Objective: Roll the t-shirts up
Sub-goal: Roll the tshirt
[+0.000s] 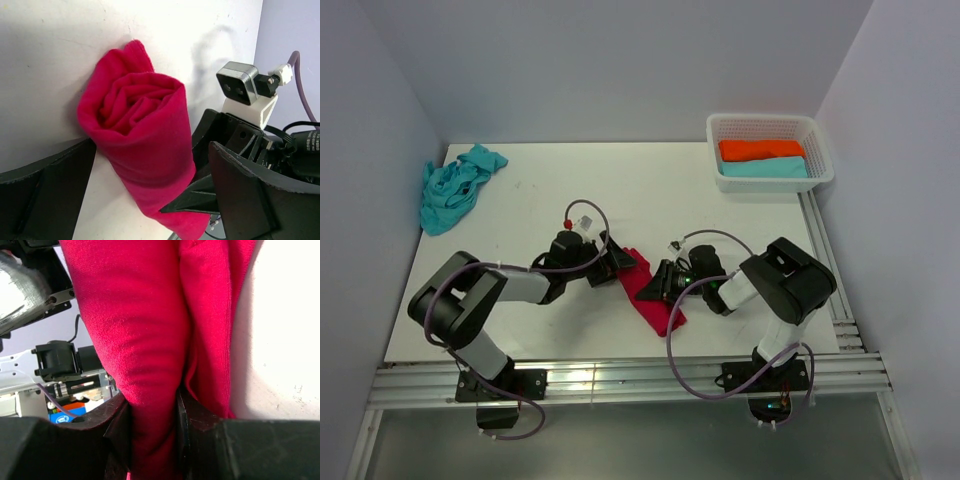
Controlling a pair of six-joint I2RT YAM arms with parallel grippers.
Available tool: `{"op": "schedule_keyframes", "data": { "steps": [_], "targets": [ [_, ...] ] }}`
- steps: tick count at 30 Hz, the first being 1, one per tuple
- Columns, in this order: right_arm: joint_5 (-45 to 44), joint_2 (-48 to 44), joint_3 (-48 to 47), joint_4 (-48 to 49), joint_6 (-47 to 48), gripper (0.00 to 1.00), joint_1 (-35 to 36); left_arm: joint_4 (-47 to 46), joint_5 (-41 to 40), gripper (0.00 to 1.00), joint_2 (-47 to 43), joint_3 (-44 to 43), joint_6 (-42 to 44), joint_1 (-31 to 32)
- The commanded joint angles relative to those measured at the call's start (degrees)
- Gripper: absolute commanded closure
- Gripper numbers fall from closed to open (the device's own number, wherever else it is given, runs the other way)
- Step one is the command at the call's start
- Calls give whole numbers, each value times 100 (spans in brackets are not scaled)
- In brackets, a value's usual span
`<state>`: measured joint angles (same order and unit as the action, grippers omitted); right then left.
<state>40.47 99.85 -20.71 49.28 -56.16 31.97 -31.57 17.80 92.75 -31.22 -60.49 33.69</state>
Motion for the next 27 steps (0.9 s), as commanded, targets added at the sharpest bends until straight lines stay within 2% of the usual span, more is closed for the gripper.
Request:
{"op": "schedule_keyframes", "data": {
  "steps": [1, 5, 8, 9, 10, 12, 14, 15, 17, 18, 19, 21, 22, 25, 27],
  "targets": [
    [128, 140, 85, -199, -44, 100, 20, -630, -215, 2, 164, 160, 3, 32],
    [224, 254, -12, -304, -35, 100, 29, -1131, -304, 13, 559, 275, -182, 32],
    [260, 298, -73, -445, 43, 100, 20, -1500, -312, 29, 875, 275, -296, 32],
    [277, 307, -91, -550, 79, 100, 29, -1553, -347, 41, 929, 266, -340, 32],
    [277, 289, -126, -646, 175, 100, 20, -1649, -391, 47, 981, 266, -410, 23],
    [321, 289, -179, -875, 289, 100, 20, -1642, -549, 51, 982, 248, -464, 32],
    [383, 289, -267, -1068, 456, 100, 20, -1607, -585, 61, 964, 213, -472, 32],
    [400, 298, -302, -1191, 500, 100, 20, -1572, -637, 77, 956, 170, -473, 32],
    [488, 298, -363, -1280, 597, 100, 20, -1449, -655, 96, 912, 108, -455, 32],
    [514, 280, -381, -1358, 624, 96, 20, -1422, -664, 100, 894, 73, -472, 23],
    [515, 272, -433, -1446, 711, 88, 20, -1396, -708, 100, 833, 64, -481, 32],
    [427, 123, -495, -1831, 852, 68, 20, -914, -830, 100, 745, -50, -464, 32],
    [366, 9, -539, -1973, 1018, 54, 20, -590, -927, 100, 684, -111, -412, 41],
    [-152, -623, -828, -3096, 1588, 38, 20, 360, -1278, 100, 464, -401, -166, 76],
    [-642, -1133, -1039, -4068, 1906, 34, 20, 843, -1455, 100, 428, -629, -69, 129]
  ]
}}
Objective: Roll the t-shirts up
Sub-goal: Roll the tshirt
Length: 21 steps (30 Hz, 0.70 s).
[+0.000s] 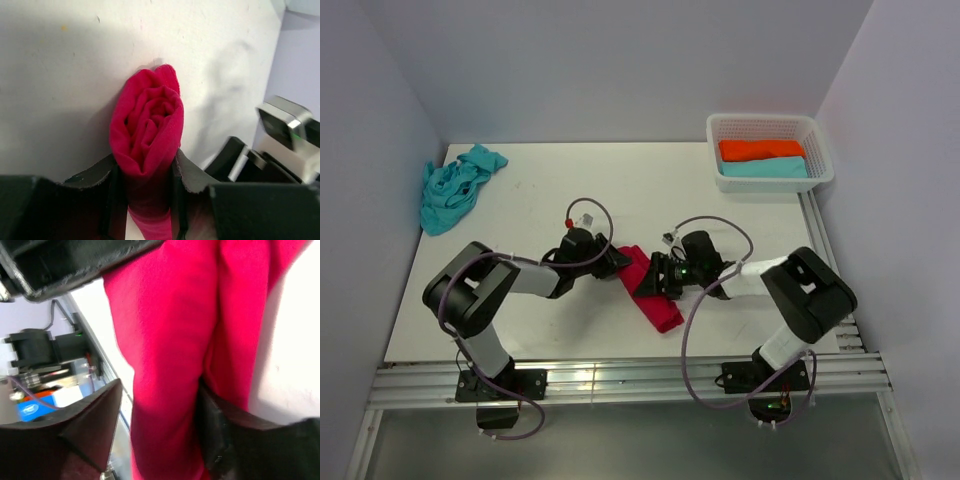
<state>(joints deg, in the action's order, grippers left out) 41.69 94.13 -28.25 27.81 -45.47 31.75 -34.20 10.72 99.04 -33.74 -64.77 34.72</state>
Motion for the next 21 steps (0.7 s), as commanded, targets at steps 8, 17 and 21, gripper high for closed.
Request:
{"op": "schedule_keyframes", "data": {
  "steps": [8, 17, 21],
  "targets": [
    [-1664, -1554, -1042, -3914, 1708, 27, 42, 1170, -764, 100, -228, -414, 439, 123],
    [-2410, -2811, -673, -4820, 1840, 5, 130, 1204, -712, 100, -193, -511, 483, 167],
    [-2665, -2935, -673, -4996, 1876, 5, 305, 1336, -712, 100, -201, -564, 501, 184]
  ]
}}
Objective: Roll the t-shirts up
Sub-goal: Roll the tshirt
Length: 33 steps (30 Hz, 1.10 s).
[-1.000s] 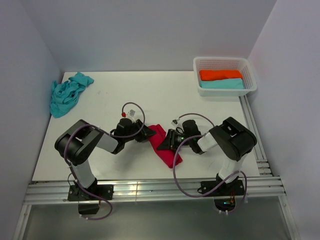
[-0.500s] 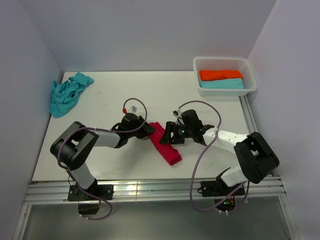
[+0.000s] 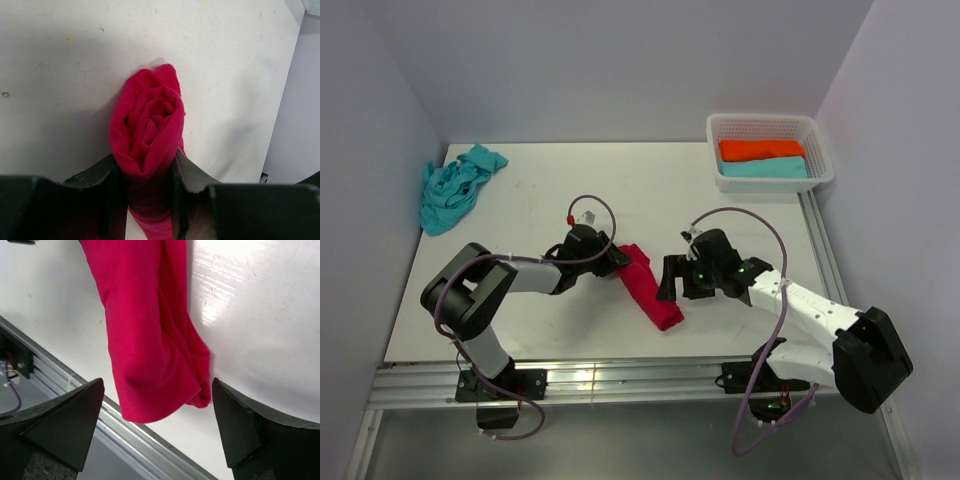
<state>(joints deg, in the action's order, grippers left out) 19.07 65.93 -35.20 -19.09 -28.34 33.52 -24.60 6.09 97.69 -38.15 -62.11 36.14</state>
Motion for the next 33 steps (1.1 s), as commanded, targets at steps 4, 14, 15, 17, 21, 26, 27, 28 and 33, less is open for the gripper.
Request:
{"op": "schedule_keyframes", "data": {
  "steps": [4, 14, 15, 17, 21, 26, 27, 28, 33],
  "targets": [
    [-650, 138, -154, -323, 171, 6, 453, 482, -240, 100, -48, -149, 251, 60],
    [-370, 333, -22, 116, -488, 50, 1043, 763, -354, 100, -75, -237, 269, 69],
    [-308, 289, 74, 151, -654, 52, 1043, 790, -380, 100, -83, -245, 261, 69],
    [-272, 79, 206, 195, -874, 50, 1060, 851, -424, 100, -110, -246, 252, 60],
    [-456, -422, 400, 38, -1611, 0, 1025, 974, -573, 100, -232, -149, 77, 60],
    [-562, -932, 759, 265, -2894, 0, 990, 860, -828, 100, -496, 290, -354, 60],
    [-641, -1037, 952, 448, -3271, 0, 990, 843, -863, 100, -523, 334, -503, 68],
    [-781, -1256, 1032, 441, -3449, 0, 990, 825, -916, 100, -584, 387, -591, 60],
    [-1064, -1583, 1444, 440, -4433, 0, 999, 817, -1127, 100, -786, 686, -987, 60]
  ]
}}
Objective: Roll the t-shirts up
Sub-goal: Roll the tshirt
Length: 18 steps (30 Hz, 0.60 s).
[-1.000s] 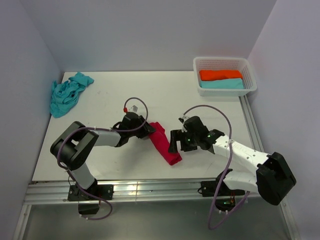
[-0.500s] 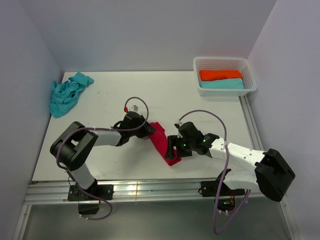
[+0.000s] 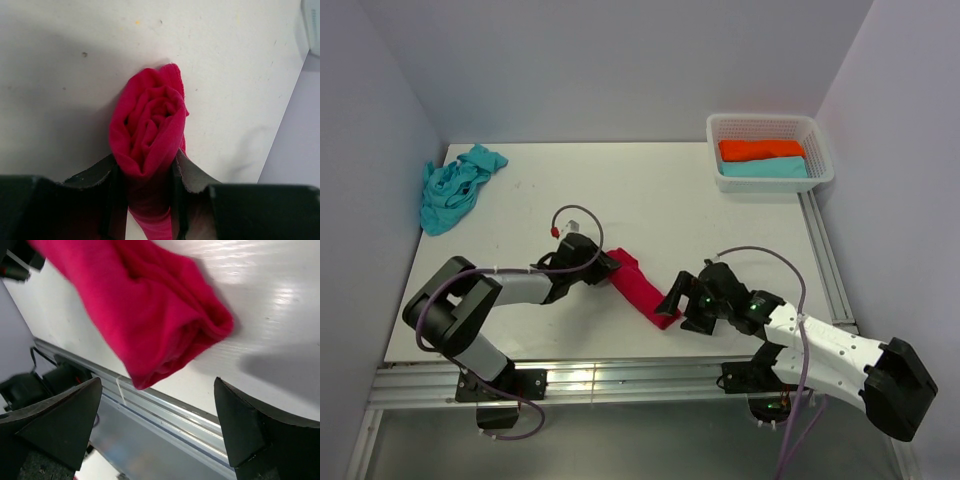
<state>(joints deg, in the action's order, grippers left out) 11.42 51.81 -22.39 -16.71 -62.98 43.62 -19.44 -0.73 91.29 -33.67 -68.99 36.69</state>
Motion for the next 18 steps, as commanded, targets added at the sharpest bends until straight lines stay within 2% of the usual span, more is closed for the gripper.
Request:
{"op": "schedule_keyframes", "data": {
  "steps": [1, 4, 8, 11, 15, 18],
  "targets": [
    [-394, -241, 200, 168, -1075, 0, -20, 266, -471, 100, -242, 290, -325, 5],
    [-587, -416, 446, 344, -1470, 1, -11, 257, -516, 100, -383, 440, -404, 5],
    [-781, -628, 1042, 1037, -1875, 7, -20, 239, -507, 100, -401, 546, -413, 5],
    [-799, -488, 1245, 1327, -1972, 11, -11, 239, -498, 100, -419, 598, -413, 14],
    [-852, -374, 1649, 2388, -2121, 14, -2, 239, -472, 99, -463, 634, -431, 14],
    [-817, -67, 1598, 2514, -1982, 19, -2, 274, -445, 100, -480, 642, -440, 5]
  ]
}}
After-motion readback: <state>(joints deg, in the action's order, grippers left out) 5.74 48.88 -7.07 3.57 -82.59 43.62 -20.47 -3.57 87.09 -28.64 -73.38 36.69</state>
